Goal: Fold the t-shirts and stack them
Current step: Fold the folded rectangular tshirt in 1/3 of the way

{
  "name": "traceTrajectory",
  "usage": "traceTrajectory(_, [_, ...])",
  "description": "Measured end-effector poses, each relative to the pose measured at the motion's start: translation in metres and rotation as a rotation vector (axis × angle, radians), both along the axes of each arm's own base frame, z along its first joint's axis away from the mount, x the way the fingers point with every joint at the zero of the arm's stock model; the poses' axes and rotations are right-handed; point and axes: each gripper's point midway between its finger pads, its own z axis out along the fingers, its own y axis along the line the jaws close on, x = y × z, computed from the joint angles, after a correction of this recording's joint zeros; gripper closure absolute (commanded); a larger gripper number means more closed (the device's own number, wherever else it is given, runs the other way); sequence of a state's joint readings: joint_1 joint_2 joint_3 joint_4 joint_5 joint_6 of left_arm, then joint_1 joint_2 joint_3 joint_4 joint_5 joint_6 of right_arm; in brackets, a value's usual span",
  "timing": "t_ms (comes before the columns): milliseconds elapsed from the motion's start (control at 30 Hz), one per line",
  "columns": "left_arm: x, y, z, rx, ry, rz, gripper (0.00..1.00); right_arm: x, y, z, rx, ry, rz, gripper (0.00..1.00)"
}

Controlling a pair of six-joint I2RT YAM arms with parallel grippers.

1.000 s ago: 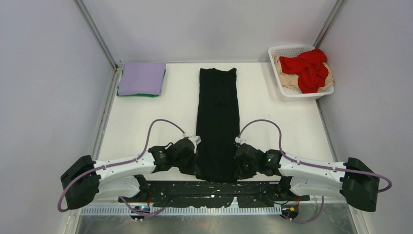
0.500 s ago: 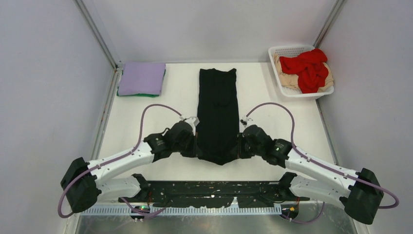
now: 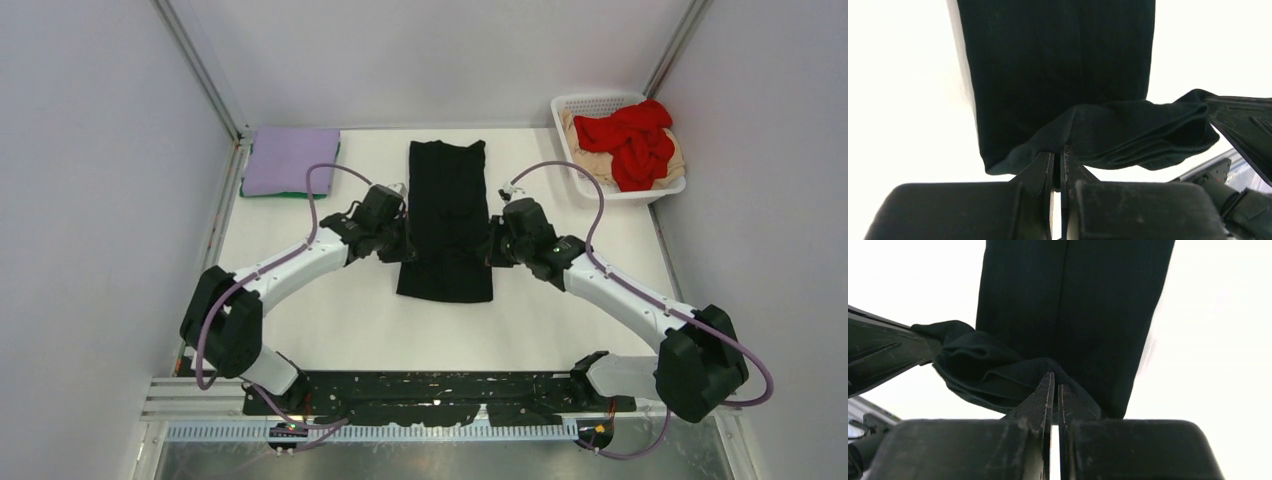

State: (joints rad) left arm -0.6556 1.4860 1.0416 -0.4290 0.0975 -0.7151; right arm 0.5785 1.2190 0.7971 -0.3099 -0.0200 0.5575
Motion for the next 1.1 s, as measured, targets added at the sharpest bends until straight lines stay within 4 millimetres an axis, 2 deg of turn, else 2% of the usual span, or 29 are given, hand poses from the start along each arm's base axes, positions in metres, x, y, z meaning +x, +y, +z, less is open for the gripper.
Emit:
traceTrajectory(167, [0.038, 0.002, 0.001, 0.027, 0.003, 0.044, 1.0, 0.041, -0.005, 0.007, -0.022, -0.037, -0.033, 0.95])
traceTrajectory(333, [0.071, 0.003, 0.003, 0.04, -0.004, 0.068, 1.0, 0.077, -0.01, 0.005, -0.034, -0.053, -0.069, 0.95])
traceTrajectory(567, [0.11, 0.002, -0.008, 0.049, 0.016, 0.085, 0.99, 0.11, -0.012, -0.008, -0.054, -0.049, -0.099, 0.95])
traceTrajectory(767, [0.12, 0.002, -0.02, 0.057, 0.044, 0.092, 0.96, 0.125, -0.015, -0.02, -0.083, -0.048, -0.123, 0.95])
traceTrajectory(867, [0.125, 0.002, -0.025, 0.062, 0.056, 0.097, 0.84, 0.132, -0.016, -0.029, -0.093, -0.038, -0.13, 0.95])
traceTrajectory(900, [0.128, 0.003, -0.028, 0.064, 0.06, 0.1, 0.73, 0.136, -0.016, -0.033, -0.095, -0.036, -0.134, 0.94])
traceTrajectory(933, [0.13, 0.002, -0.031, 0.066, 0.064, 0.102, 0.6, 0.139, -0.016, -0.036, -0.097, -0.034, -0.138, 0.89])
traceTrajectory(967, [0.132, 0.002, -0.033, 0.067, 0.067, 0.103, 0.43, 0.143, -0.017, -0.04, -0.099, -0.033, -0.143, 0.74])
traceTrajectory(1033, [0.139, 0.002, -0.038, 0.075, 0.069, 0.102, 0.14, 0.15, -0.017, -0.047, -0.1, -0.025, -0.155, 0.56])
traceTrajectory(1067, [0.143, 0.001, -0.039, 0.074, 0.07, 0.105, 0.03, 0.154, -0.018, -0.05, -0.105, -0.023, -0.161, 0.5])
traceTrajectory(1100, [0.147, 0.0, -0.039, 0.072, 0.07, 0.11, 0.01, 0.16, -0.018, -0.052, -0.104, -0.023, -0.168, 0.37])
